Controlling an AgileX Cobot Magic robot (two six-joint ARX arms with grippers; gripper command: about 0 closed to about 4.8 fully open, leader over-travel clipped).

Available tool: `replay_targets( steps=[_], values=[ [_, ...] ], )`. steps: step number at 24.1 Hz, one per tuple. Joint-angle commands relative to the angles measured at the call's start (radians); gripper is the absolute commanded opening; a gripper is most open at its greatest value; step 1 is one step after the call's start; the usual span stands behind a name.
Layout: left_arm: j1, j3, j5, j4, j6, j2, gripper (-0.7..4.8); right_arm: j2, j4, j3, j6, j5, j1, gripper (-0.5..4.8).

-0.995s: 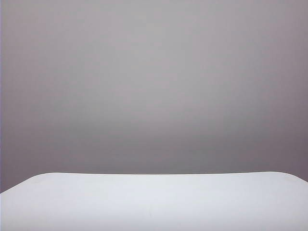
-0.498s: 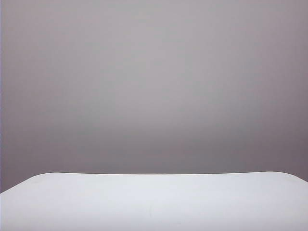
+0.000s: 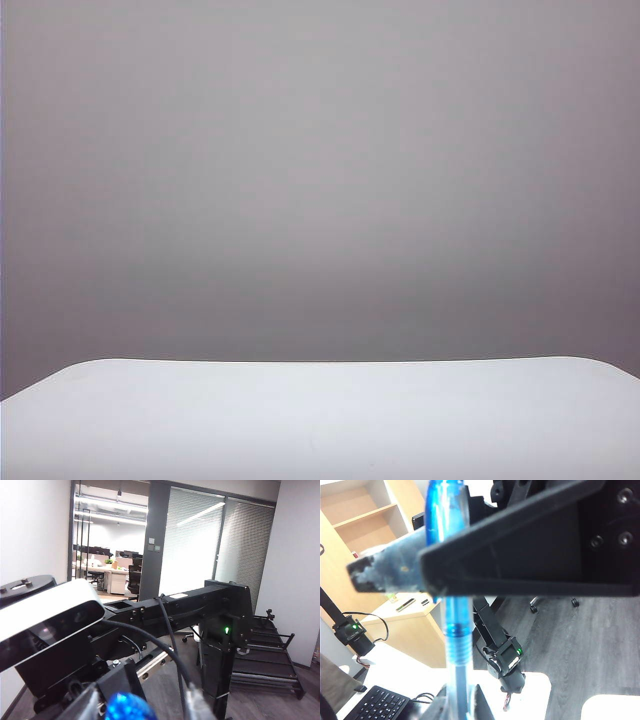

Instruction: Pick up the pen and remove the cap.

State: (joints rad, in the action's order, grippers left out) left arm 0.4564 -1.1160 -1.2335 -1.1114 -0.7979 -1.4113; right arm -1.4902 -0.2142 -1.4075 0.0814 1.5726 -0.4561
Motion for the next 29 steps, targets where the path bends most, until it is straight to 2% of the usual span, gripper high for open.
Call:
replay_targets(
  steps=[1,2,6,8,9,13,18,22,24,26,27,29],
  values=[
    [0.004,-0.003,0.028,-0.011,0.004,0.003,1.38,0.003,0.010,-0.005,0.001,-0.002,-0.002,0.48],
    [0.004,-0.003,0.031,-0.011,0.004,0.003,1.22,0.003,0.010,-0.005,0.001,-0.003,-0.002,0.48],
    [0.004,-0.003,0.052,-0.012,0.004,0.003,1.17,0.003,0.010,-0.005,0.000,-0.005,-0.002,0.48],
    [0.004,-0.003,0.071,-0.012,0.004,0.003,0.87,0.003,0.010,-0.005,0.001,-0.024,-0.002,0.48],
    [0.004,-0.003,0.086,-0.012,0.004,0.003,0.49,0.003,0.010,-0.005,0.000,-0.049,-0.002,0.48],
    [0.004,-0.003,0.098,-0.010,0.003,0.003,0.46,0.003,0.010,-0.003,0.000,-0.116,-0.002,0.48],
    [0.004,-0.003,0.162,-0.002,0.005,0.003,0.46,0.003,0.010,-0.003,-0.004,-0.233,-0.002,0.48],
    [0.004,-0.003,0.201,0.043,0.058,0.003,0.46,0.003,0.010,-0.003,-0.011,-0.320,0.000,0.49],
    [0.004,-0.003,0.205,0.077,0.082,0.003,0.46,0.003,0.016,-0.003,-0.011,-0.325,0.002,0.50],
    [0.004,-0.003,0.206,0.126,0.125,0.003,0.46,0.003,0.029,-0.004,-0.011,-0.325,0.003,0.89],
    [0.004,-0.003,0.220,0.162,0.150,0.003,0.46,0.004,0.041,-0.004,-0.011,-0.321,0.003,1.68],
    [0.001,-0.003,0.227,0.206,0.203,0.003,0.46,0.004,0.066,-0.006,-0.011,-0.320,0.006,2.70]
  ],
)
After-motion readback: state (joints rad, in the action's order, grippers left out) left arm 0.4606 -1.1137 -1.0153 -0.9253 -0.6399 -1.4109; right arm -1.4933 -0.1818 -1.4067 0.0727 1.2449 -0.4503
